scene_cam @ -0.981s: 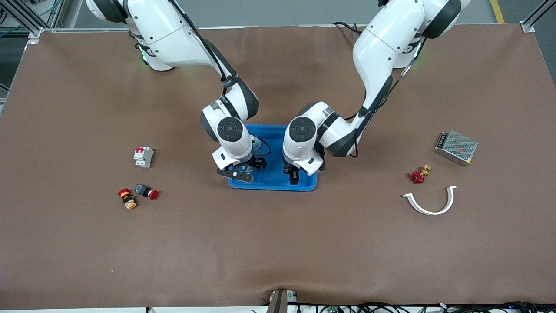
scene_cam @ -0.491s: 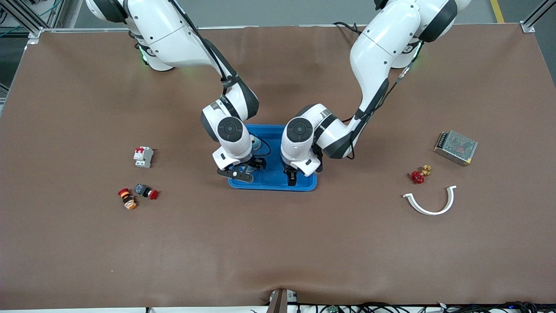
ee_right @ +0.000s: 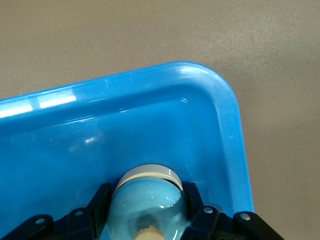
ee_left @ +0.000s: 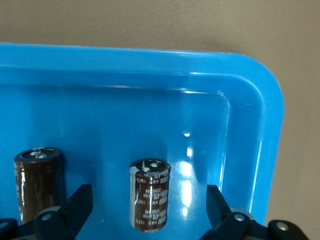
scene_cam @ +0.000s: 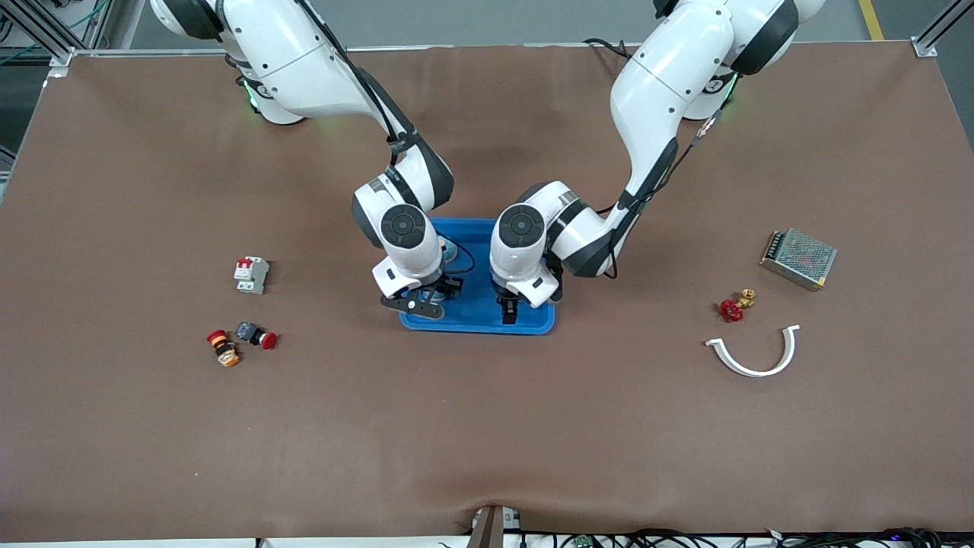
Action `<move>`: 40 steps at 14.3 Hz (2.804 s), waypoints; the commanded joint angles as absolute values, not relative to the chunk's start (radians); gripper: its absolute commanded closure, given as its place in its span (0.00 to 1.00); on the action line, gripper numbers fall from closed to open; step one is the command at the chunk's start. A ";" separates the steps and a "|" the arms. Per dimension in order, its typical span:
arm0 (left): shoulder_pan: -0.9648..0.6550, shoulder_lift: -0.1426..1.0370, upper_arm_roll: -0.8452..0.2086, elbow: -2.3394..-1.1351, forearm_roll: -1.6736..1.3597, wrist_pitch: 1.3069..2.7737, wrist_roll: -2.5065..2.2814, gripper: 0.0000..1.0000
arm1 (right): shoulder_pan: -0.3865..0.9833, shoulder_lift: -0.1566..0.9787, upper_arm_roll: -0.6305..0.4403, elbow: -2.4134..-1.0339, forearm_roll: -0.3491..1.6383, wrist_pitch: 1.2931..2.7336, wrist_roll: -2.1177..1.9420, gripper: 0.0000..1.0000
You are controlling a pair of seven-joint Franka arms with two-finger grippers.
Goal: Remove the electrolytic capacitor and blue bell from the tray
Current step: 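Close the right gripper on the blue bell while the left gripper aligns, then carry the bell with the right gripper while the left gripper grasps the capacitor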
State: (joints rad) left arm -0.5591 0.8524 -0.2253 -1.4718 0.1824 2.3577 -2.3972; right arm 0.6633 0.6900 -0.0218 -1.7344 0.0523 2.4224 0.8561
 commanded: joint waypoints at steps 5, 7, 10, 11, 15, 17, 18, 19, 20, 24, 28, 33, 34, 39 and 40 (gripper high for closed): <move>-0.571 0.861 -0.216 -1.447 0.212 2.362 -2.411 0.00 | 0.669 0.684 -0.025 -1.712 0.032 2.404 0.877 0.54; -0.571 0.859 -0.216 -1.447 0.212 2.361 -2.413 0.12 | 0.666 0.648 -0.025 -1.712 0.032 2.375 0.868 0.54; -0.566 0.857 -0.216 -1.447 0.212 2.356 -2.413 0.31 | 0.644 0.572 -0.026 -1.712 0.031 2.300 0.809 0.54; -0.566 0.857 -0.216 -1.447 0.210 2.356 -2.414 0.38 | 0.631 0.543 -0.026 -1.712 0.031 2.255 0.757 0.54; -0.566 0.856 -0.216 -1.447 0.210 2.353 -2.413 0.52 | 0.516 0.379 -0.025 -1.717 0.032 2.059 0.479 0.55; -0.563 0.854 -0.216 -1.447 0.212 2.352 -2.411 0.95 | 0.425 0.301 -0.026 -1.718 0.032 1.956 0.263 0.55; -0.563 0.854 -0.216 -1.447 0.212 2.352 -2.410 1.00 | 0.369 0.272 -0.026 -1.717 0.032 1.922 0.161 0.55; -0.564 0.853 -0.216 -1.447 0.215 2.350 -2.410 1.00 | 0.310 0.249 -0.026 -1.715 0.032 1.892 0.041 0.55; -0.568 0.853 -0.215 -1.447 0.218 2.349 -2.408 1.00 | 0.254 0.233 -0.026 -1.715 0.032 1.867 -0.080 0.55; -0.571 0.847 -0.218 -1.430 0.248 2.303 -2.402 1.00 | 0.089 0.225 -0.028 -1.724 0.009 1.852 -0.346 0.55; -0.572 0.857 -0.218 -1.405 0.253 2.261 -2.367 1.00 | -0.012 0.235 -0.026 -1.756 -0.038 1.868 -0.498 0.54; -0.572 0.836 -0.232 -1.365 0.249 2.169 -2.335 1.00 | -0.100 0.236 -0.026 -1.873 -0.086 1.998 -0.621 0.54; -0.572 0.836 -0.236 -1.350 0.249 2.139 -2.333 1.00 | -0.113 0.236 -0.026 -1.906 -0.086 2.041 -0.647 0.54; -0.551 0.764 -0.244 -1.333 0.215 2.040 -2.220 1.00 | -0.188 0.291 -0.026 -1.997 -0.089 2.204 -0.773 0.54; -0.546 0.762 -0.239 -1.333 0.213 2.039 -2.189 1.00 | -0.208 0.308 -0.028 -2.015 -0.089 2.254 -0.805 0.54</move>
State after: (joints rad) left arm -0.5588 0.7843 -0.2382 -1.3265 0.2301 2.0675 -2.2541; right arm -0.1542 0.2889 -0.0483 -1.9780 -0.0693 2.1807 -0.7464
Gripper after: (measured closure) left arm 0.661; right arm 0.348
